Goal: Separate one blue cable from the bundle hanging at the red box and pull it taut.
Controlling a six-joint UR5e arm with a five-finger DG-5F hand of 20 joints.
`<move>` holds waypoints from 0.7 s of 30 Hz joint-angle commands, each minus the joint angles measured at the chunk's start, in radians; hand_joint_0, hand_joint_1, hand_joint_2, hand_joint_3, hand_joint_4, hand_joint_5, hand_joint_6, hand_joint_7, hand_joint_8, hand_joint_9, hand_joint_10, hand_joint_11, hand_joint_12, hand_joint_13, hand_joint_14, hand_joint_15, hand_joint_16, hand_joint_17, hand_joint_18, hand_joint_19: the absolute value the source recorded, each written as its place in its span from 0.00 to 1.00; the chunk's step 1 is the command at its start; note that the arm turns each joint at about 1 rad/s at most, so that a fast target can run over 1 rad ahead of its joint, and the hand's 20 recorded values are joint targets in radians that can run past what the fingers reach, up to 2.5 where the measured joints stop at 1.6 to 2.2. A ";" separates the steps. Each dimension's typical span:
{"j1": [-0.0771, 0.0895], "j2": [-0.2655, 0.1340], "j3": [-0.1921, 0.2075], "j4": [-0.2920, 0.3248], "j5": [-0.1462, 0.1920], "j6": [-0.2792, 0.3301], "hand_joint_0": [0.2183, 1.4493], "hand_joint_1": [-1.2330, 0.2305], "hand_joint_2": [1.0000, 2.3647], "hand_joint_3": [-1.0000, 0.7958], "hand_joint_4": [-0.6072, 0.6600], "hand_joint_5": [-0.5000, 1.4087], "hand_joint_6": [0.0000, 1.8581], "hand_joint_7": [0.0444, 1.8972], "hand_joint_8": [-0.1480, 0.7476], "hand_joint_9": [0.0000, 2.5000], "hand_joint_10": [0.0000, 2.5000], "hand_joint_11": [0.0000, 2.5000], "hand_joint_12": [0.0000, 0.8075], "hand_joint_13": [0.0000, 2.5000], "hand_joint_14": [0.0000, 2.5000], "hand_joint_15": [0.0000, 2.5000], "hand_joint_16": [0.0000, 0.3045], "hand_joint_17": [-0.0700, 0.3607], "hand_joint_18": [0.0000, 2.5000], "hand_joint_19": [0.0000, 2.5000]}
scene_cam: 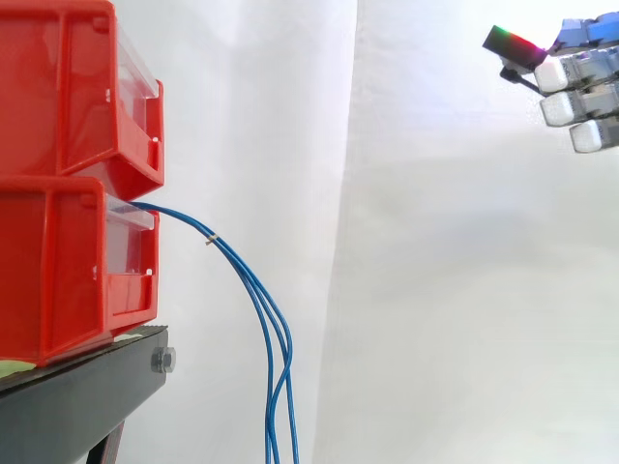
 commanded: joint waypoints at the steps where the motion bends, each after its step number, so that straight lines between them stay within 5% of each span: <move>1: 0.000 0.000 0.000 0.000 0.000 0.000 0.27 0.42 0.00 0.30 0.60 0.14 0.27 0.38 0.42 0.23 0.00 0.07 0.39 0.22 0.00 0.12 0.13 0.38 0.17 0.18; 21: 0.002 0.000 0.000 0.000 0.000 0.000 0.28 0.42 0.00 0.30 0.63 0.15 0.27 0.38 0.45 0.26 0.00 0.08 0.43 0.26 0.00 0.10 0.13 0.37 0.22 0.16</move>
